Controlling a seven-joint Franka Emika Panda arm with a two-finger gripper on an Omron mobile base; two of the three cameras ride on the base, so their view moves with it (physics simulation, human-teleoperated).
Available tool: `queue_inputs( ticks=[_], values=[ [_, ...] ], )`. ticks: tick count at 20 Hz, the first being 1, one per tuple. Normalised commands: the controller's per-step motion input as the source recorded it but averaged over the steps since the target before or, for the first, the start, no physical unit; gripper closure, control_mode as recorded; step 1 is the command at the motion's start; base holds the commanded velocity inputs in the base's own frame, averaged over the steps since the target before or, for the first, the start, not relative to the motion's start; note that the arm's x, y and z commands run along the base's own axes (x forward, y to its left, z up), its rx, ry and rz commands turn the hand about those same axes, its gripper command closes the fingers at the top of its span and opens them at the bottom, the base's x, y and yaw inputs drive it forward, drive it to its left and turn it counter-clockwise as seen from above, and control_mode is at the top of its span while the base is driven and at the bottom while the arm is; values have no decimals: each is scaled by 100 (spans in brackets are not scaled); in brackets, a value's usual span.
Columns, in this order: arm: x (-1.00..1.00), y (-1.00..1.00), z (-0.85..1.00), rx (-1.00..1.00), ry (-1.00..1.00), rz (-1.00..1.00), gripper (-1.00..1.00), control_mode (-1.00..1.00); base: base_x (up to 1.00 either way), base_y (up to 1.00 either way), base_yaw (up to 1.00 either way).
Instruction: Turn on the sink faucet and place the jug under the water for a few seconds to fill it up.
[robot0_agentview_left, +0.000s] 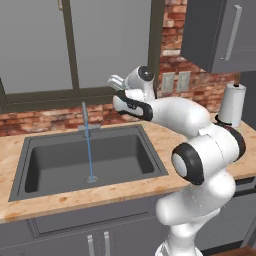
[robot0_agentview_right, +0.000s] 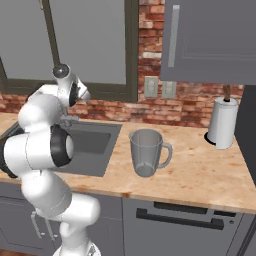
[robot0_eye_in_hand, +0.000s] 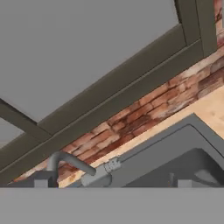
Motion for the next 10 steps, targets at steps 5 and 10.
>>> queue_inputs(
  ticks=[5, 10],
  values=[
    [-100, -57, 90, 1, 20, 0, -100, -100, 0, 0, 0],
    [-100, -38, -38, -3, 4, 0, -100, -100, 0, 0, 0]
  ],
)
